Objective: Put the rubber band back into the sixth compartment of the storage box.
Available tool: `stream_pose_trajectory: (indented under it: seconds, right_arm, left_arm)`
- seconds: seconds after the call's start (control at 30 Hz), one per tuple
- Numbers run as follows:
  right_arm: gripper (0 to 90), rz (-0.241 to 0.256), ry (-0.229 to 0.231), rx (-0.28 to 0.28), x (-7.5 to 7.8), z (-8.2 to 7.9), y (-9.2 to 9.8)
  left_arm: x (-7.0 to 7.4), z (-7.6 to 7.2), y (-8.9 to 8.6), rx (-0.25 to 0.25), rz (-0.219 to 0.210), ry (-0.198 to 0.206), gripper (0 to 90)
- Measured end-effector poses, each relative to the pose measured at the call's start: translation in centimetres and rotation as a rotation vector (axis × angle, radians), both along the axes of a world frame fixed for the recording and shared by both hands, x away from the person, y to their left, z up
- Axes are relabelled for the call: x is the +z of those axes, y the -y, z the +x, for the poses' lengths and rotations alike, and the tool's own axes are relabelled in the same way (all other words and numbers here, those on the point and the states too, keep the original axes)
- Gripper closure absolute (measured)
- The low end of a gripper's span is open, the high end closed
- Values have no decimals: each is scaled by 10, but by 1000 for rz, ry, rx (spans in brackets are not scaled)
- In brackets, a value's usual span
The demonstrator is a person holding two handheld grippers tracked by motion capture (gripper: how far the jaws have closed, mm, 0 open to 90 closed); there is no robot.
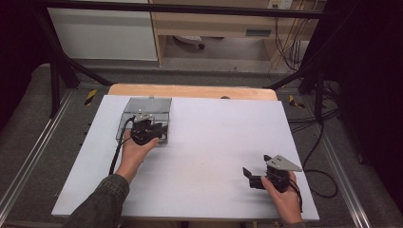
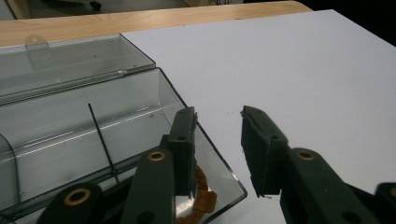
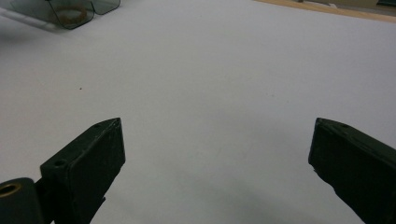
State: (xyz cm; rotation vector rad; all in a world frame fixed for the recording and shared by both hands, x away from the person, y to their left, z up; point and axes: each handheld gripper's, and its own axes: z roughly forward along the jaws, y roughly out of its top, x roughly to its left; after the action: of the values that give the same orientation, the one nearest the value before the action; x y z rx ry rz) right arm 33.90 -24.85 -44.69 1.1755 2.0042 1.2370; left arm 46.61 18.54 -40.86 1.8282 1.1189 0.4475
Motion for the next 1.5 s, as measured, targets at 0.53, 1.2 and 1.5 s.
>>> stream_pose_trajectory:
  seconds: [0.53, 1.2, 1.5]
  right_arm:
    - [40, 8, -3, -1, 0, 0, 0]
    - [35, 3, -6, 0, 0, 0, 0]
    - [33, 3, -9, -1, 0, 0, 0]
  left_arm:
    - [12, -7, 5, 18, -46, 72, 244]
    - [44, -34, 8, -8, -100, 166, 62]
    - [53, -47, 1, -36, -96, 179, 55]
